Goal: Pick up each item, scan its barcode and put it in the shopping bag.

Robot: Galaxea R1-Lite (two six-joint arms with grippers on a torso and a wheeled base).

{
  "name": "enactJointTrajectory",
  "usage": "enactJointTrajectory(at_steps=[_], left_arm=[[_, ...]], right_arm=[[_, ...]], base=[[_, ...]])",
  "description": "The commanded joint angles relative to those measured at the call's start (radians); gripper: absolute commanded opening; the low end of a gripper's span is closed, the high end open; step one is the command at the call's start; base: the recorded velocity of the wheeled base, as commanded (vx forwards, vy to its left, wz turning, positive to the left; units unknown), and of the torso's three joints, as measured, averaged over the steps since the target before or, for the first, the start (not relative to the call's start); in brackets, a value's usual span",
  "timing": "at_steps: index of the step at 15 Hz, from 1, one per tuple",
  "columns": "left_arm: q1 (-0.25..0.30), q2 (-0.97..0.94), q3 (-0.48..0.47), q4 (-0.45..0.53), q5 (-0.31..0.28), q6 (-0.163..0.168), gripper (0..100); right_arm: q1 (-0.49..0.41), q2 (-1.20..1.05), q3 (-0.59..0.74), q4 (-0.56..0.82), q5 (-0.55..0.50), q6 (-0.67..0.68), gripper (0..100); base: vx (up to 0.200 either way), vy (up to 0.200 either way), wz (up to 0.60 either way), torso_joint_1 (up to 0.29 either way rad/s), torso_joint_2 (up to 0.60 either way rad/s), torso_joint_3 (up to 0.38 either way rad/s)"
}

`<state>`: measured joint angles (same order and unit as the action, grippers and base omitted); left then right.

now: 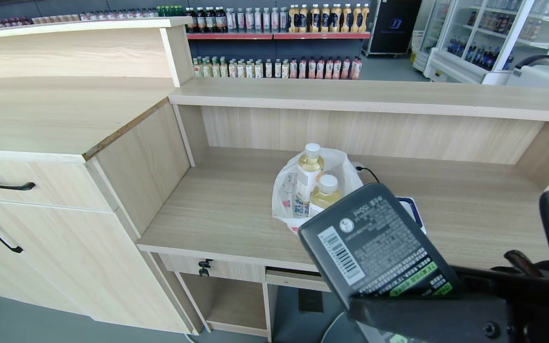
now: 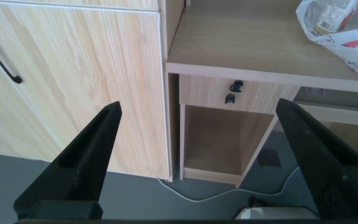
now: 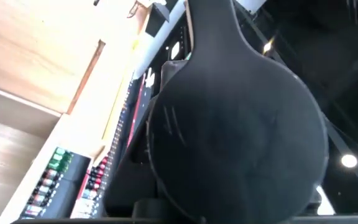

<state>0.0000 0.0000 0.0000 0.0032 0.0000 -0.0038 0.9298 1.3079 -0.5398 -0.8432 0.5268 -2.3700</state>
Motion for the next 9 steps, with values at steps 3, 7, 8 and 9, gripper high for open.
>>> enactJointTrajectory(at_steps=[3, 7, 8, 9], left_arm=[[0.0, 0.0, 0.0, 0.0, 0.0, -0.001, 100], [0.0, 0.0, 0.0, 0.0, 0.0, -0.001, 100], [0.0, 0.0, 0.0, 0.0, 0.0, -0.001, 100], [0.0, 0.0, 0.0, 0.0, 0.0, -0.001, 100]], right_arm=[[0.009, 0.007, 0.004, 0.001, 0.001, 0.003, 0], [0.007, -0.012, 0.007, 0.033, 0.002, 0.003, 0], [0.007, -0.013, 0.007, 0.033, 0.004, 0.003, 0], [0.007, -0.013, 0.006, 0.033, 0.009, 0.005, 0]], base=[[0.0, 0.0, 0.0, 0.0, 0.0, 0.0], [0.0, 0.0, 0.0, 0.0, 0.0, 0.0], [0.0, 0.0, 0.0, 0.0, 0.0, 0.0], [0.0, 0.0, 0.0, 0.0, 0.0, 0.0]])
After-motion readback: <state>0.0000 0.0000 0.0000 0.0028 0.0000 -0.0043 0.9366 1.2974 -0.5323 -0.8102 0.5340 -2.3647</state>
